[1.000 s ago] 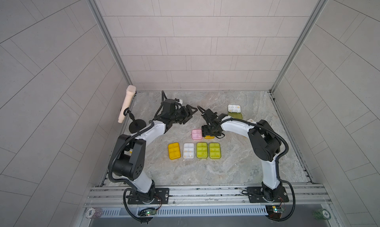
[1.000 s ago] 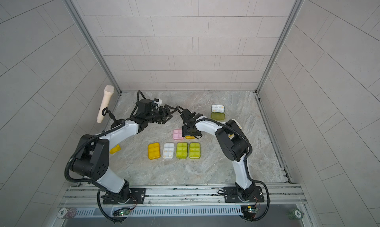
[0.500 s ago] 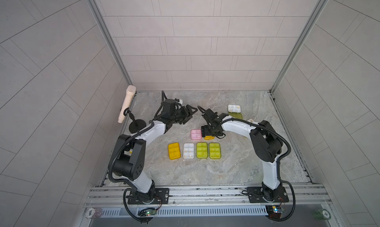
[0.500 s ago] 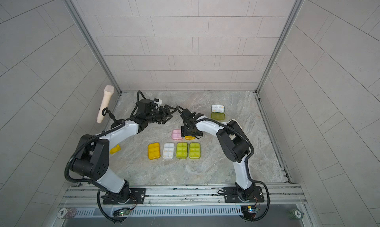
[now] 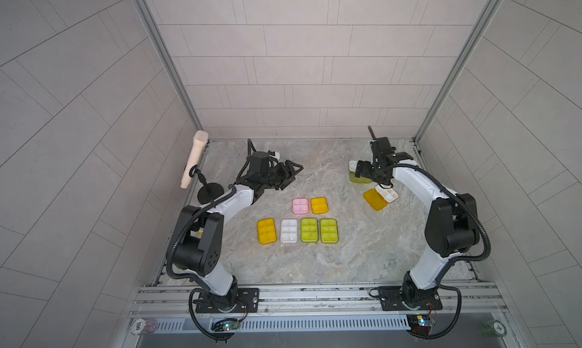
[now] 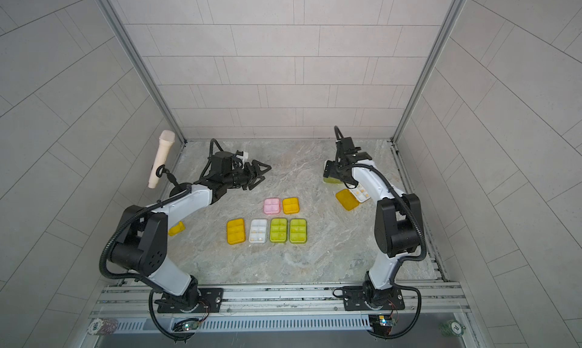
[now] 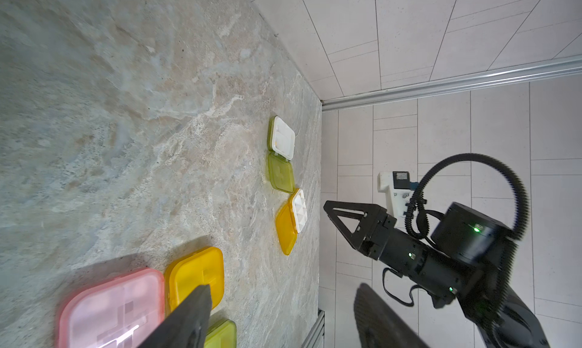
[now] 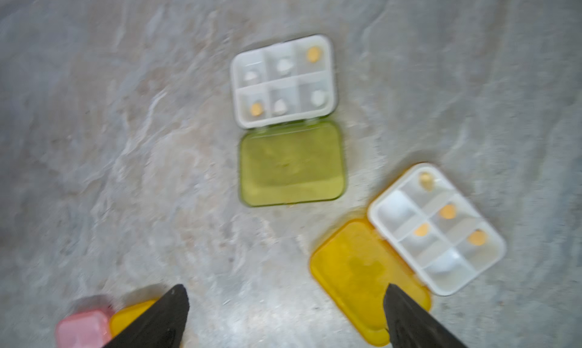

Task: Close pillboxes
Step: Adjust the pillbox at the center of the board.

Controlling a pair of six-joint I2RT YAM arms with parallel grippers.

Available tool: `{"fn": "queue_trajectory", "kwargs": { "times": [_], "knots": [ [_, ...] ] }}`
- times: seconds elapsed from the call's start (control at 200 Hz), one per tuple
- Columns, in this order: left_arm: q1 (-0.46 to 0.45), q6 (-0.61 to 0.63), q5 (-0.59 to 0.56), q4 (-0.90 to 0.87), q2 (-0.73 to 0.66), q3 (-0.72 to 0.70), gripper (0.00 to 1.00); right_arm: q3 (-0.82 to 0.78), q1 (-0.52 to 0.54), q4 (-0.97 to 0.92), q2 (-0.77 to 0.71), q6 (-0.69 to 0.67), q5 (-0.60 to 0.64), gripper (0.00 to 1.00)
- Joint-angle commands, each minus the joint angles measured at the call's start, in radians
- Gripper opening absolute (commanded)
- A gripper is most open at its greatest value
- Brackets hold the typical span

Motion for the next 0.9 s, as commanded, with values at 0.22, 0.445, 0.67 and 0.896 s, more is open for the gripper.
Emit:
{"fn": "queue_trajectory", "kwargs": {
  "times": [0.22, 0.445, 0.67, 0.896],
  "knots": [
    [-0.006, -0.035, 0.032, 0.062, 0.028, -0.012, 0.76, 0.140, -0.250, -0.023, 0.203, -0.065, -0.149, 1.00],
    [-0.006, -0.033, 0.032, 0.063, 0.034, -0.013, 0.76, 0.235, -0.281, -0.045, 0.325, -0.099, -0.174, 1.00],
    [-0.007, -0.034, 0.034, 0.063, 0.037, -0.013, 0.76, 0.228, -0.286, -0.011, 0.385, -0.081, -0.268, 1.00],
    [-0.008, -0.034, 0.035, 0.062, 0.037, -0.012, 0.76, 0.156, -0.270, 0.038, 0.365, -0.065, -0.329, 0.97]
  ]
}}
